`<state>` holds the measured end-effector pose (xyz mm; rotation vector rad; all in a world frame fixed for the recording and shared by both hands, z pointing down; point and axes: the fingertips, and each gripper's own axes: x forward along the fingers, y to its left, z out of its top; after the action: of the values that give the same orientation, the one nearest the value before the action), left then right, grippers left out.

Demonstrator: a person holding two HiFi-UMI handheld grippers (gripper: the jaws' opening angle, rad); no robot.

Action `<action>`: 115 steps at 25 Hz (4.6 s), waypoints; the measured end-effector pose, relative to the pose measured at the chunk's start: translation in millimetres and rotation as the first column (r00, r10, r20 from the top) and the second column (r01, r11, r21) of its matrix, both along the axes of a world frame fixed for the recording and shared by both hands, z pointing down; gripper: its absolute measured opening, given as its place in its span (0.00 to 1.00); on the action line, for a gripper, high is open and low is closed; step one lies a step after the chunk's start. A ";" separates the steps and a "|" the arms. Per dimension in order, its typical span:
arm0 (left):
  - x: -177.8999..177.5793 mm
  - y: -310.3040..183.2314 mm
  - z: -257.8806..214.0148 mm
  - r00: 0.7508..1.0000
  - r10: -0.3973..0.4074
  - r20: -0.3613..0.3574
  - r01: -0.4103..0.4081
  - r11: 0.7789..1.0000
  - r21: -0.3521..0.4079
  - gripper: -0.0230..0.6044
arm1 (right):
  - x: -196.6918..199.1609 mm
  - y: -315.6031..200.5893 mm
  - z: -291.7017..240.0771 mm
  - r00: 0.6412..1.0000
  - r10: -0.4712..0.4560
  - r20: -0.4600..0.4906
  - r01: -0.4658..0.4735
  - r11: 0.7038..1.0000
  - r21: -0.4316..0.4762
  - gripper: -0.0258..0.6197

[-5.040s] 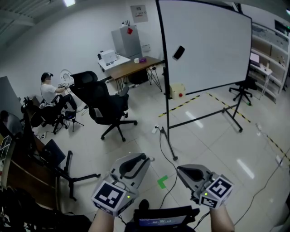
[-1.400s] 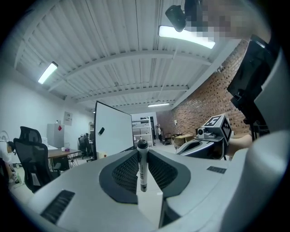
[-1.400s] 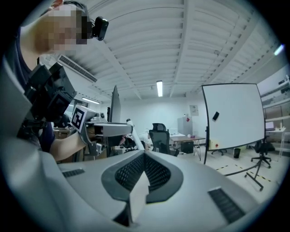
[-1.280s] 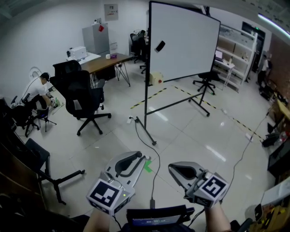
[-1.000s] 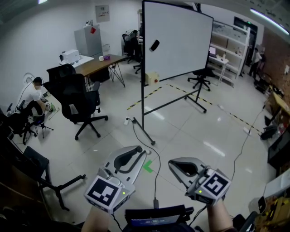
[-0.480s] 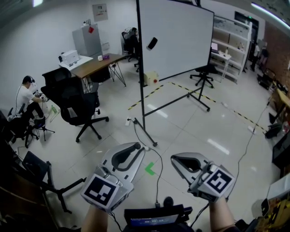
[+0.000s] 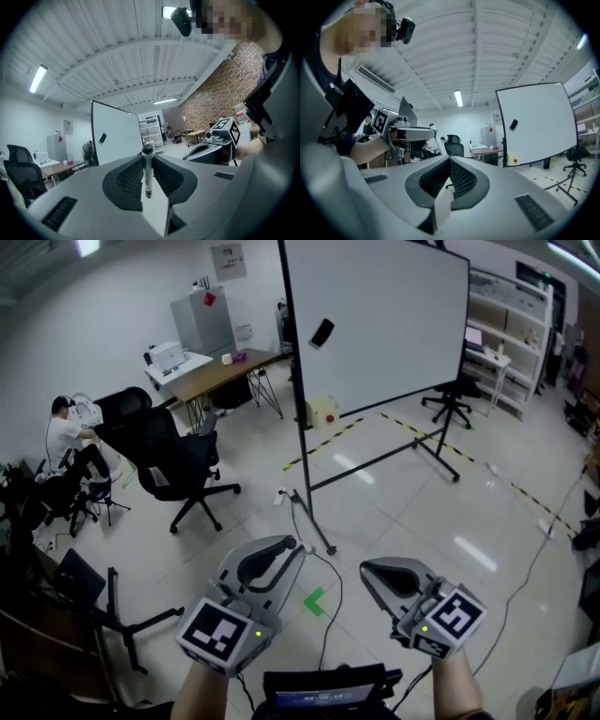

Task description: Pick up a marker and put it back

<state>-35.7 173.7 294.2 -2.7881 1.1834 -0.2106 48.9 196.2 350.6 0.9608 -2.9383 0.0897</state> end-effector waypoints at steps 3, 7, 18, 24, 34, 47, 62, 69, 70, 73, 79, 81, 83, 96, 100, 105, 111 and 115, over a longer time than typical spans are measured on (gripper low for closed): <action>14.6 -16.9 4.5 1.000 -0.021 0.009 0.021 1.000 -0.012 0.14 | 15.5 -20.1 1.8 1.000 -0.015 0.000 0.015 1.000 -0.004 0.06; 26.3 -35.5 5.7 0.999 -0.040 0.006 0.040 0.999 -0.015 0.14 | 29.1 -35.7 2.0 0.999 -0.040 -0.004 0.040 0.999 -0.005 0.06; 39.4 -99.5 5.1 0.999 0.012 -0.042 -0.011 1.000 0.007 0.14 | 47.7 -89.1 3.0 0.998 0.014 -0.059 -0.013 1.000 0.006 0.06; 29.7 -155.2 9.8 0.993 0.078 -0.085 -0.078 0.997 0.010 0.14 | 43.3 -138.5 4.3 0.990 0.094 -0.102 -0.094 0.996 0.005 0.06; -39.3 -262.6 1.1 0.977 0.156 -0.146 -0.156 0.988 0.012 0.14 | -27.5 -239.0 -1.9 0.972 0.159 -0.174 -0.158 0.987 0.021 0.06; -10.2 -342.7 41.7 0.945 0.305 -0.116 -0.312 0.949 -0.044 0.14 | -24.0 -306.2 13.7 0.946 0.265 -0.189 -0.268 0.963 0.012 0.06; 37.5 -472.6 54.4 0.995 0.087 -0.044 -0.091 0.990 -0.108 0.14 | 38.0 -447.8 42.7 0.990 0.077 -0.117 -0.086 0.994 -0.074 0.06; 72.1 -523.4 55.3 0.999 -0.032 -0.026 0.029 0.994 -0.109 0.14 | 86.9 -504.9 43.1 0.999 -0.015 -0.041 0.010 0.992 -0.124 0.06; 71.7 -528.0 55.7 0.998 -0.050 -0.028 0.047 0.993 -0.108 0.14 | 89.8 -511.9 44.5 0.999 -0.023 -0.040 0.018 0.992 -0.129 0.06; 68.2 -541.9 55.6 0.996 -0.084 -0.023 0.082 0.991 -0.105 0.14 | 92.6 -529.3 46.4 0.999 -0.041 -0.036 0.035 0.989 -0.142 0.06; 52.0 -577.5 56.1 0.995 -0.088 -0.047 0.084 0.993 -0.084 0.14 | 77.2 -562.0 51.8 0.996 -0.047 -0.074 0.037 0.991 -0.127 0.06; 41.5 -594.7 57.0 0.995 -0.077 -0.056 0.073 0.995 -0.070 0.14 | 66.5 -574.8 53.6 0.993 -0.039 -0.114 0.028 0.994 -0.103 0.06; 28.5 -611.9 57.4 0.995 -0.067 -0.072 0.063 0.996 -0.064 0.14 | 54.8 -585.3 53.5 0.990 -0.025 -0.136 0.012 0.996 -0.094 0.06; 4.1 -692.2 77.6 0.995 0.084 -0.060 -0.088 0.994 -0.066 0.14 | 9.5 -649.8 54.7 0.971 0.132 -0.200 -0.147 0.987 -0.066 0.06; 9.3 -708.3 93.0 0.995 0.086 -0.043 -0.089 0.993 -0.081 0.14 | 8.7 -663.7 61.5 0.973 0.126 -0.194 -0.147 0.985 -0.095 0.06; 16.5 -720.9 116.5 0.996 0.085 -0.004 -0.085 0.994 -0.067 0.14 | 5.8 -679.8 77.5 0.975 0.092 -0.205 -0.116 0.987 -0.112 0.06; 20.2 -731.7 146.9 0.999 0.040 0.036 -0.035 0.991 -0.127 0.14 | 11.2 -696.5 89.4 0.979 0.060 -0.195 -0.089 0.985 -0.145 0.06; 25.1 -738.6 169.1 0.997 0.018 0.074 -0.006 0.986 -0.166 0.14 | 16.3 -703.4 98.3 0.981 0.045 -0.190 -0.078 0.982 -0.169 0.06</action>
<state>-10.6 -564.9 463.3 -2.8978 1.1828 -0.4276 65.1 -507.3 448.8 0.9770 -2.6797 0.2445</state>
